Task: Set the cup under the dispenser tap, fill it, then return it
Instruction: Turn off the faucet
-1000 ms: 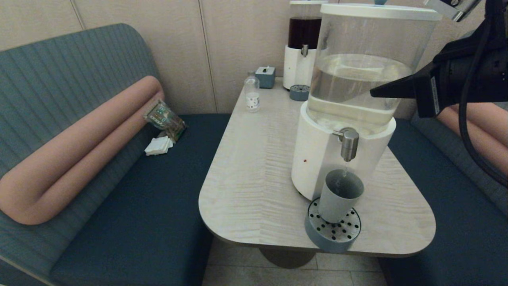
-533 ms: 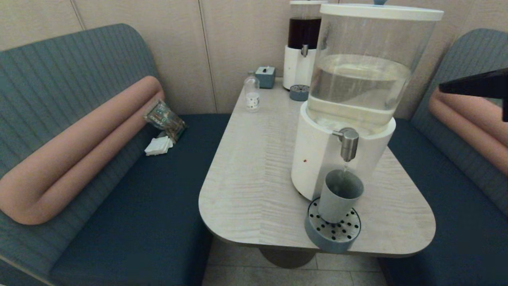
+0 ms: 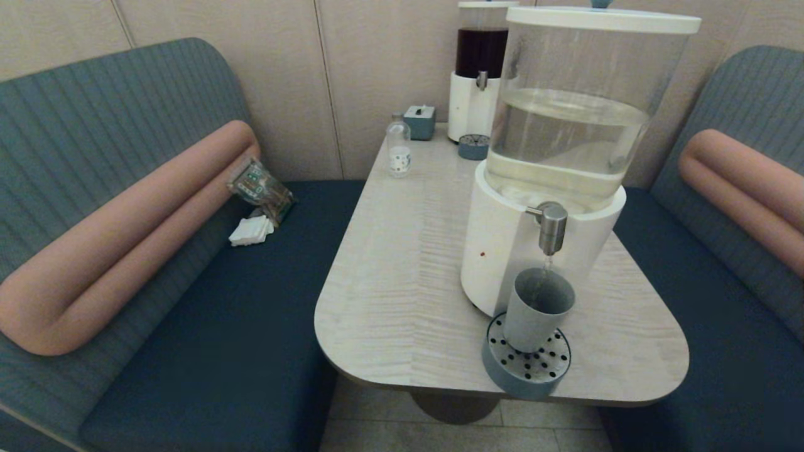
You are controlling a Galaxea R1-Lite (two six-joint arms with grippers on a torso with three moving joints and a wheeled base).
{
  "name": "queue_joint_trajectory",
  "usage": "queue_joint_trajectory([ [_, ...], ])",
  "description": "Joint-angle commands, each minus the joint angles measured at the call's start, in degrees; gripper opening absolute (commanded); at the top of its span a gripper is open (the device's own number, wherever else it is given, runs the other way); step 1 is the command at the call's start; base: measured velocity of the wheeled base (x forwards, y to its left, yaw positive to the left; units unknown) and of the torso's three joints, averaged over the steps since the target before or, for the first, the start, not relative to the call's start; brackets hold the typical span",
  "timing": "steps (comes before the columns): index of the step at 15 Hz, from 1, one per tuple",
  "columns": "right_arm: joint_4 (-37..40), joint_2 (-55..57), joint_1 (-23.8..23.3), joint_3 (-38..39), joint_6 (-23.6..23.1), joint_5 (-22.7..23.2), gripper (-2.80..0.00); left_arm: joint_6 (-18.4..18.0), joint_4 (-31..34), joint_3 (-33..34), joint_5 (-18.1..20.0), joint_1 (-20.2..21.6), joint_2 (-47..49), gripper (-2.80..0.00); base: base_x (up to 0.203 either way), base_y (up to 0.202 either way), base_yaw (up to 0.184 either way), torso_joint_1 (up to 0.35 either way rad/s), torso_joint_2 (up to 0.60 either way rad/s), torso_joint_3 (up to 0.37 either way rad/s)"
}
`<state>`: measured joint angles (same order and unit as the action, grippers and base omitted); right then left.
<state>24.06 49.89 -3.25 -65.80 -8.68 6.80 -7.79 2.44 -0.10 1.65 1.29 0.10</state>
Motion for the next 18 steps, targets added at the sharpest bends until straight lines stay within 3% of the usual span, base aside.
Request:
queue_joint_trajectory([
  [1, -1.0, -12.5, -3.2, 9.1, 0.1, 0.1, -2.80, 0.0, 0.0, 0.0, 0.0, 0.0, 0.1, -2.80, 0.000, 0.000, 0.000, 0.000, 0.00, 0.000],
  [6, -1.8, -26.0, -4.4, 24.4, 0.3, 3.9, -2.80, 0.0, 0.0, 0.0, 0.0, 0.0, 0.1, -2.80, 0.000, 0.000, 0.000, 0.000, 0.00, 0.000],
  [10, -1.7, -31.4, -3.2, 30.4, 0.5, 7.2, -2.80, 0.0, 0.0, 0.0, 0.0, 0.0, 0.1, -2.80, 0.000, 0.000, 0.000, 0.000, 0.00, 0.000],
  [13, -3.0, -33.9, -1.8, 33.5, 1.0, 6.7, -2.80, 0.0, 0.0, 0.0, 0.0, 0.0, 0.1, -2.80, 0.000, 0.000, 0.000, 0.000, 0.00, 0.000],
  [15, -5.4, -34.1, -1.5, 35.0, 3.9, 6.7, -2.80, 0.0, 0.0, 0.0, 0.0, 0.0, 0.1, -2.80, 0.000, 0.000, 0.000, 0.000, 0.00, 0.000],
  [17, -5.4, -34.4, 2.8, 35.4, 4.2, 5.1, -2.80, 0.0, 0.0, 0.0, 0.0, 0.0, 0.1, -2.80, 0.000, 0.000, 0.000, 0.000, 0.00, 0.000],
  [18, -5.4, -34.7, 4.9, 36.2, 4.2, 2.2, -2.80, 0.0, 0.0, 0.0, 0.0, 0.0, 0.1, -2.80, 0.000, 0.000, 0.000, 0.000, 0.00, 0.000],
])
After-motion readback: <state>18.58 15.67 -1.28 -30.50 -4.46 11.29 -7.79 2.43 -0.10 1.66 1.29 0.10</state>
